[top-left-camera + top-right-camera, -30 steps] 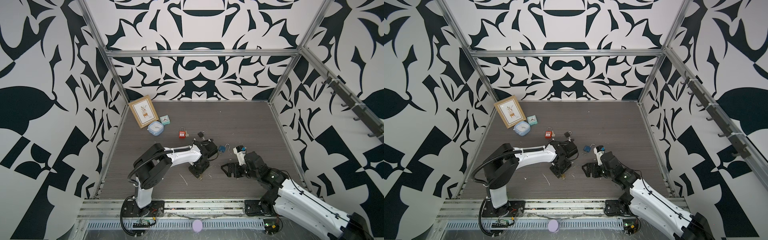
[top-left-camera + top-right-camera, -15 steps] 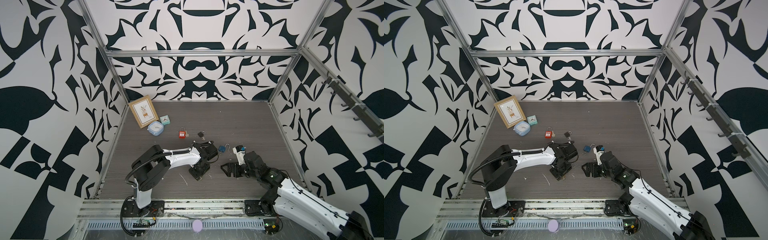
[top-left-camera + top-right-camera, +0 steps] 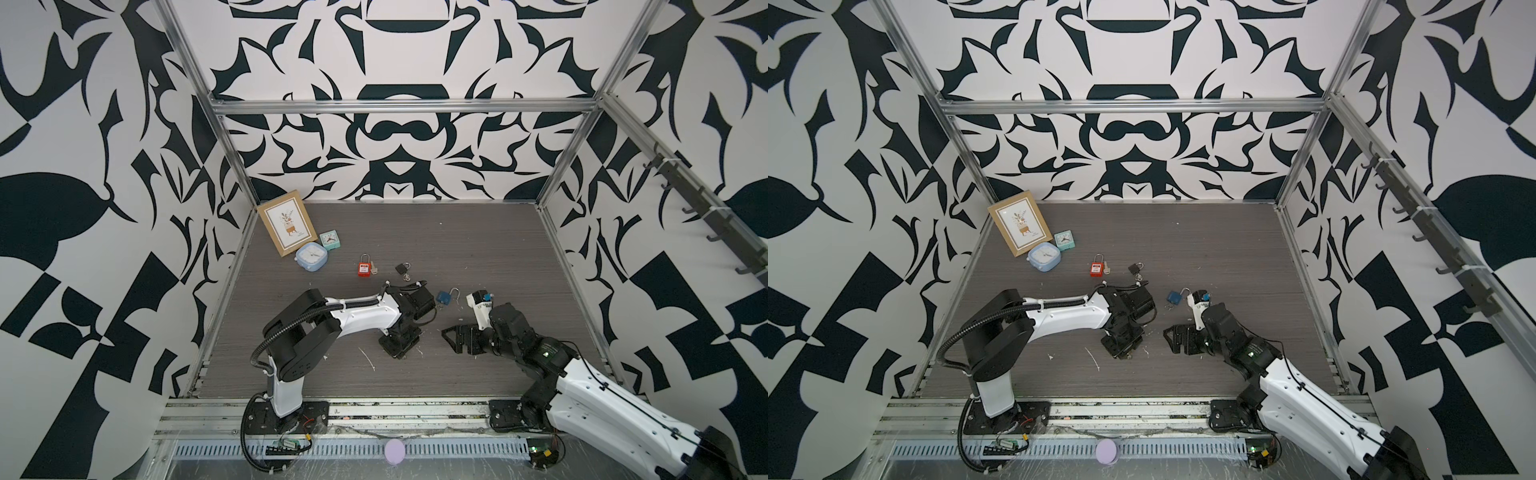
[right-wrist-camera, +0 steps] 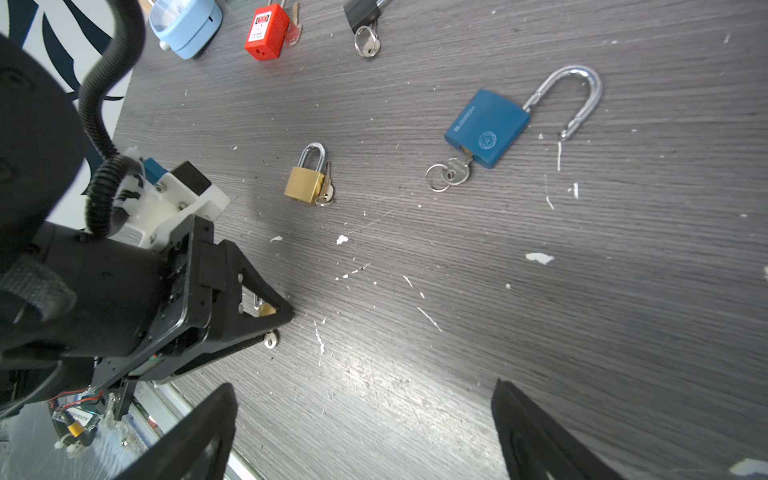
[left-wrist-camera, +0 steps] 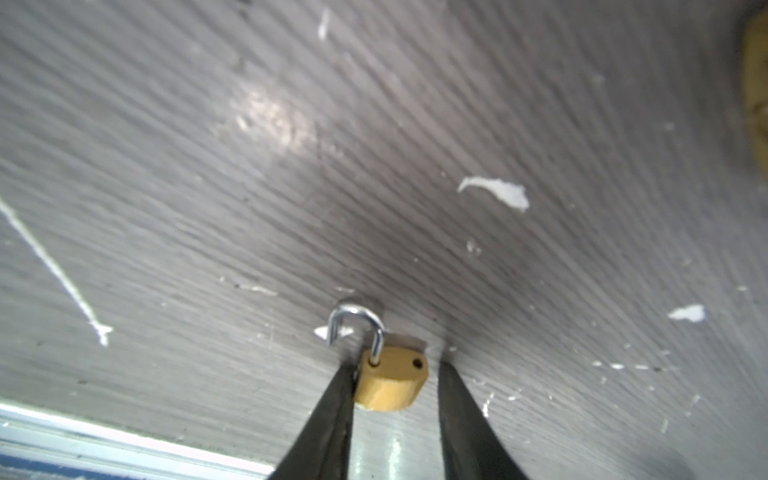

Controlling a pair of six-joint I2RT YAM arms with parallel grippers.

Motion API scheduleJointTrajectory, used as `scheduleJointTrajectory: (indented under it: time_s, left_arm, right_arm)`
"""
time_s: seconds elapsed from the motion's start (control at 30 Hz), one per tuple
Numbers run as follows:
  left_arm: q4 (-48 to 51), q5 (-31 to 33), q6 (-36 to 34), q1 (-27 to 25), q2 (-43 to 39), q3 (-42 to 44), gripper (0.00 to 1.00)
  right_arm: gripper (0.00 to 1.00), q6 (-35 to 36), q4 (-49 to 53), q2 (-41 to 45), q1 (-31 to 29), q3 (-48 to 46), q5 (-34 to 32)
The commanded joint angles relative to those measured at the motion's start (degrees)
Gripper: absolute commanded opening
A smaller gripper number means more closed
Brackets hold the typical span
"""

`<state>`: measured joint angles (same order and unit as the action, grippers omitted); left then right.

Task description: Lock with the key

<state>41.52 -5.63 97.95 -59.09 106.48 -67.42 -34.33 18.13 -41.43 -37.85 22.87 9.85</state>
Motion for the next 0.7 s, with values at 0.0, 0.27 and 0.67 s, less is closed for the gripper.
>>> scheduleJointTrajectory:
  time_s: [0.0, 0.27, 0.67]
  left_arm:
    - [-1.0, 0.9, 0.0, 0.4, 2.9, 1.2, 0.34]
    - [-1.0, 0.4, -0.5, 0.9, 3.4, 0.9, 0.38]
    - [1.2, 1.2, -1.8, 2.0, 3.5, 0.1, 0.36]
  right_arm:
    - [0.97, 0.4, -1.4, -0.6, 0.1, 1.6, -0.6]
    - [0.97, 0.5, -1.5, -0.5, 0.1, 1.6, -0.8]
    - [0.97, 0.6, -1.8, -1.2, 0.1, 2.0, -0.9]
